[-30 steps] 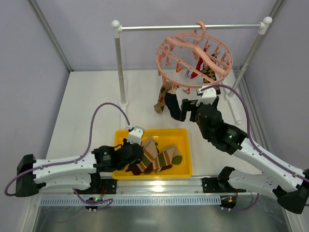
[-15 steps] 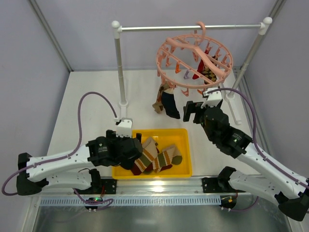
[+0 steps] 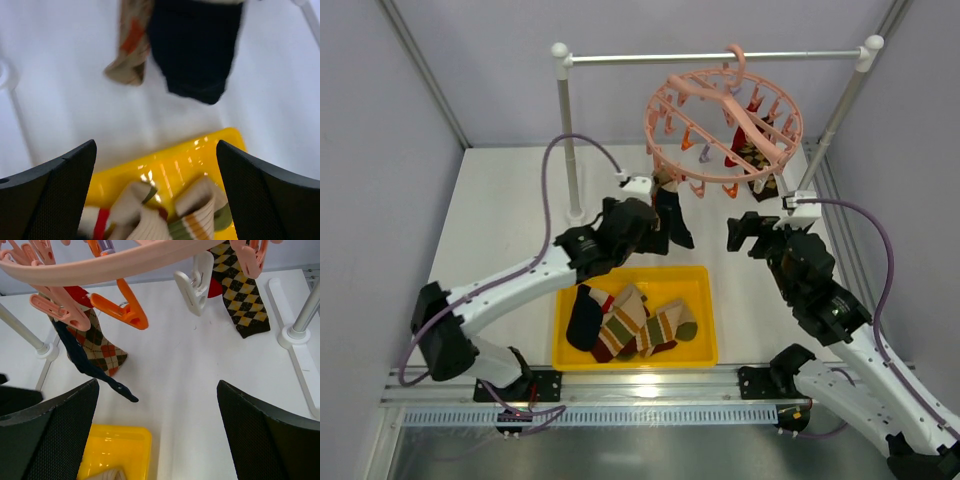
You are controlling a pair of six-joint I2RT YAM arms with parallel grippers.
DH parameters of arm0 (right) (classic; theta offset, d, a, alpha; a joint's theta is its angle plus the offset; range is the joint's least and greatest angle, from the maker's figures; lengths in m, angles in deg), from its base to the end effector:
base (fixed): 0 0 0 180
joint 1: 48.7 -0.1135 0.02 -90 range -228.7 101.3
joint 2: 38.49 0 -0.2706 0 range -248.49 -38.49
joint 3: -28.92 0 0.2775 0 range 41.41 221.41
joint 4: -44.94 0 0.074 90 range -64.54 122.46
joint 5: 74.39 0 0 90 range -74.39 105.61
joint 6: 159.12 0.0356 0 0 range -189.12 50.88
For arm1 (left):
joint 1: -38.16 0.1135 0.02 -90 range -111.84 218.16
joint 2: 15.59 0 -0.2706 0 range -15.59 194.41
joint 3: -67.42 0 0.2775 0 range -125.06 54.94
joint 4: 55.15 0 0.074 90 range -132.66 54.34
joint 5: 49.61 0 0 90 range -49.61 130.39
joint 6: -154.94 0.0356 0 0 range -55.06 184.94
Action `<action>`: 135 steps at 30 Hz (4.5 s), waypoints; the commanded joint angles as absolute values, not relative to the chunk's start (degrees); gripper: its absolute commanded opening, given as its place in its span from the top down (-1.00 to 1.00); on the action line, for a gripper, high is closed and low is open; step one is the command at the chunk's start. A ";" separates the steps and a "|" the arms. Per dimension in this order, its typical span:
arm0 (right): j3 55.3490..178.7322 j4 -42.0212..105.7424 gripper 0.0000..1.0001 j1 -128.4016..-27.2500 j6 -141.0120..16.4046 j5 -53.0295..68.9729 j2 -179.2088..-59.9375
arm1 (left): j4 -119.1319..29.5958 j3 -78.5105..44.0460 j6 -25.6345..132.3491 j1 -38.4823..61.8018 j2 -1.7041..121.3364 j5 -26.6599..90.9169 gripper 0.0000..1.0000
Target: Remove the socks clipped to the hanger
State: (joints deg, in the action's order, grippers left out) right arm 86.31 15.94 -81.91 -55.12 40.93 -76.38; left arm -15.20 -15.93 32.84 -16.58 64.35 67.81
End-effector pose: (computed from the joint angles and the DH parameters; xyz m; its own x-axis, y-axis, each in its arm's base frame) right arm 0.1529 0.0819 0.3548 -0.1684 0.1511 -0.9741 -0.1045 0.9799 0.1701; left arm 0.2065 -0.2637 0.3336 -0.5628 -0.0210 -0.8263 0.2504 0.9484 -0.1947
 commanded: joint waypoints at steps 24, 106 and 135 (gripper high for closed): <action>83.33 18.22 -0.99 -78.76 -54.88 36.36 -75.76 | -54.53 -22.76 42.09 -12.90 90.84 61.04 -0.25; 122.35 -2.52 -0.58 -102.75 -47.67 72.83 -112.05 | -46.09 -11.16 50.52 -35.14 59.47 58.85 1.00; 121.04 -2.88 -0.61 -102.84 -48.99 72.49 -109.34 | -43.37 -0.63 50.09 -35.14 51.48 67.10 1.00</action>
